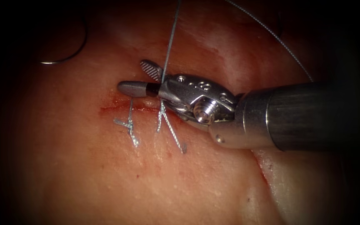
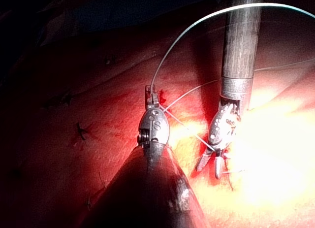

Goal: Wound Closure

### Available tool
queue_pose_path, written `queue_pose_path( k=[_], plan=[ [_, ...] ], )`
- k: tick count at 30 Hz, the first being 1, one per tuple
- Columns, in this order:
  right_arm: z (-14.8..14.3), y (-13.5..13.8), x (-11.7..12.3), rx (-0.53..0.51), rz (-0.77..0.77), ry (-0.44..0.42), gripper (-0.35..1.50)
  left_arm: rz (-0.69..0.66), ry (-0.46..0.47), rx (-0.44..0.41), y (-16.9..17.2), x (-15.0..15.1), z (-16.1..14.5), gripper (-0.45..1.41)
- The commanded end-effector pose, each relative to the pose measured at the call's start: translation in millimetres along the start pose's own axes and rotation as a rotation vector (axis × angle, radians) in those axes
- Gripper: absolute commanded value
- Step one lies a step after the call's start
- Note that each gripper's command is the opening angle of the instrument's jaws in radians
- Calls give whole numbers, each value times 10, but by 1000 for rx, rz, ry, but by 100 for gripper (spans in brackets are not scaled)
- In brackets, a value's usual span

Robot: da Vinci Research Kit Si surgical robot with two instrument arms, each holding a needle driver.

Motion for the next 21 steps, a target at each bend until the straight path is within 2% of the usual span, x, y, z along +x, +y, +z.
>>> queue_pose_path(
  k=[1, 3, 4, 13, 14, 15, 17, 21],
  plan=[
    [6, -2, -3, 3, -13, 2, 88, 3, 3, 0, -2, -4, 7, -45],
    [3, -3, -4, 43, -47, -11, -20, 3, 4, 0, -2, -3, 7, -45],
    [2, -2, -3, 56, -55, -9, -35, 3, 3, 0, -2, -3, 7, -45],
    [-5, 1, 1, 69, -114, 13, -35, 3, 5, -4, -1, -3, 5, -45],
    [-8, -1, 0, 73, -115, 15, 5, 8, 7, -6, -1, -2, 2, -45],
    [-17, -2, -1, 45, -114, 27, 108, 8, 10, -12, -1, -2, -5, -45],
    [-29, -1, -2, 16, -112, 36, 123, 10, 7, -12, 1, -3, -16, -45],
    [-75, 13, -2, -3, -111, 42, 125, 24, -2, -16, 15, -11, -59, -45]
  ],
)
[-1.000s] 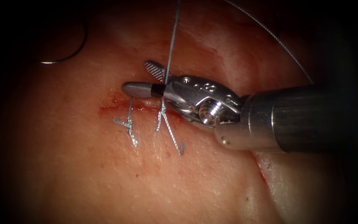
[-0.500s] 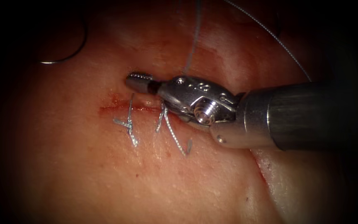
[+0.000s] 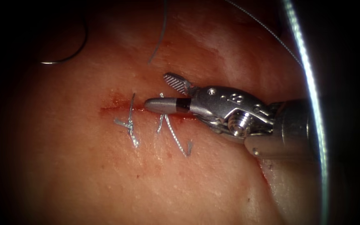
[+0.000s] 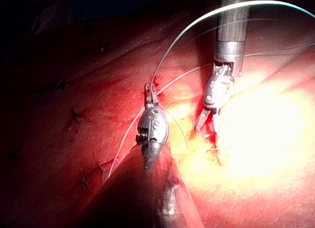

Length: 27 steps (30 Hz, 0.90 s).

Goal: Wound Closure

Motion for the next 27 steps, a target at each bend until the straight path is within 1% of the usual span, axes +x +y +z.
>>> queue_pose_path(
  k=[1, 5, 11, 12, 13, 15, 16, 18, 22, 24, 27],
  plan=[
    [-7, 5, -7, -9, 1, 1, 125, 6, 3, -3, 2, -5, -1, -45],
    [-31, 13, -11, -18, 3, 4, 125, 22, 9, -18, 26, -10, -43, -45],
    [-40, 11, -12, -10, 1, 2, 126, 44, -8, -78, 62, -9, -90, -45],
    [-40, 10, -12, -13, 1, 3, 126, 54, -14, -90, 68, -9, -96, -20],
    [-40, 8, -13, -10, 1, 2, 126, 36, -30, -102, 75, -8, -102, 5],
    [-41, 5, -13, -3, 1, 0, 126, -30, -89, -149, 92, -8, -115, 71],
    [-42, 3, -13, 0, 0, -1, 126, -53, -113, -165, 99, -8, -119, 91],
    [-42, 1, -14, 6, 0, -2, 126, -129, -156, -200, 113, -8, -127, 115],
    [-43, 0, -15, 12, -1, -4, 126, -272, -184, -284, 134, -6, -143, 118],
    [-43, 0, -15, 12, -1, -4, 126, -358, -185, -315, 137, -4, -149, 118],
    [-43, 0, -16, 18, -2, -5, 128, -470, -197, -340, 138, -3, -152, 118]
  ],
)
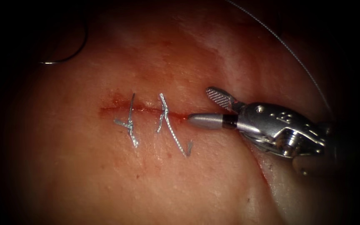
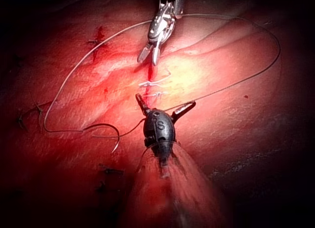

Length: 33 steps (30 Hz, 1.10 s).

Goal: Wound Closure

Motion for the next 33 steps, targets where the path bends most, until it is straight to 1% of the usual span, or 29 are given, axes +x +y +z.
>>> queue_pose_path(
  k=[1, 2, 5, 6, 9, 11, 13, 17, 20, 24, 29, 33],
  plan=[
    [8, -2, -5, 4, 1, 0, 128, -23, 2, -3, -3, -5, 9, 113],
    [8, -3, -5, 7, 1, -1, 128, -46, 1, -4, -6, -4, 12, 111],
    [8, -3, -4, 10, 1, -2, 128, -48, 6, -2, -15, -5, 32, 108],
    [8, -3, -4, 10, 1, -2, 128, -52, 6, 6, -18, -5, 40, 103],
    [8, -5, -4, 11, 1, -2, 128, -49, 6, 32, -28, -12, 70, 99],
    [7, -6, -5, 12, 1, -2, 128, -45, 5, 45, -33, -21, 92, 94],
    [7, -7, -5, 13, 1, -3, 126, -62, 3, 57, -39, -33, 114, 94],
    [7, -7, -5, 19, 0, -4, 126, -95, 3, 72, -47, -57, 145, 94],
    [6, -8, -5, 19, 0, -4, 126, -114, 3, 77, -51, -74, 157, 89],
    [6, -10, -5, 24, 0, -5, 125, -130, 3, 78, -51, -89, 161, 83],
    [8, -13, -5, 32, 0, -8, 125, -147, 3, 95, -51, -98, 165, 71],
    [8, -14, -5, 35, -1, -8, 123, -159, 8, 115, -52, -97, 168, 71]
  ],
)
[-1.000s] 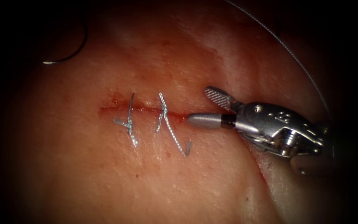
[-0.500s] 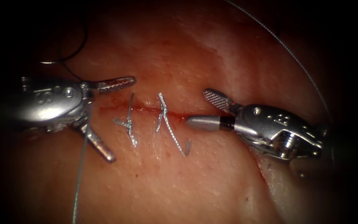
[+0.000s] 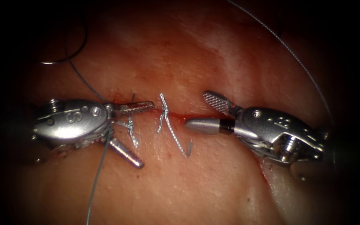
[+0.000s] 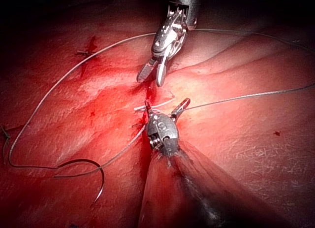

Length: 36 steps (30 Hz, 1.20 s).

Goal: Wound Closure

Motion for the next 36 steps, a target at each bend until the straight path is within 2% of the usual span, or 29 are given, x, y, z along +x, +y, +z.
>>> queue_pose_path(
  k=[1, 4, 8, 10, 11, 13, 15, 17, 21, 24, 26, 30, 34, 36],
  plan=[
    [8, -3, -5, 6, 0, 0, 123, 1, 3, 5, -2, -3, 5, 71],
    [8, -3, -5, 9, 0, -1, 123, -3, 6, 23, 0, 0, -2, 78],
    [9, -3, -5, 11, 0, -2, 123, -2, 13, 63, 8, 7, -25, 116],
    [10, -4, -5, 13, 0, -2, 123, 32, 16, 85, 13, 10, -43, 125],
    [11, -4, -5, 16, 0, -3, 123, 67, 16, 93, 19, 11, -64, 126],
    [12, -5, -5, 21, 0, -4, 123, 92, -3, 97, 23, 11, -81, 126],
    [14, -7, -5, 30, 0, -7, 123, 131, -63, 97, 25, 13, -97, 126],
    [16, -10, -5, 39, -1, -9, 123, 177, -137, 48, 25, 17, -106, 126],
    [21, -17, -6, 58, -3, -14, 123, 260, -356, -115, 23, 30, -117, 126],
    [23, -22, -7, 75, -6, -18, 121, 291, -442, -188, 18, 46, -121, 125],
    [23, -23, -8, 80, -7, -19, 121, 311, -458, -224, 12, 59, -125, 125],
    [23, -23, -8, 85, -8, -20, 121, 340, -449, -194, -4, 101, -141, 125],
    [24, -24, -10, 88, -9, -21, 121, 356, -444, -174, -14, 142, -169, 125],
    [25, -25, -11, 91, -10, -22, 121, 356, -467, -198, -16, 162, -189, 125]
  ],
)
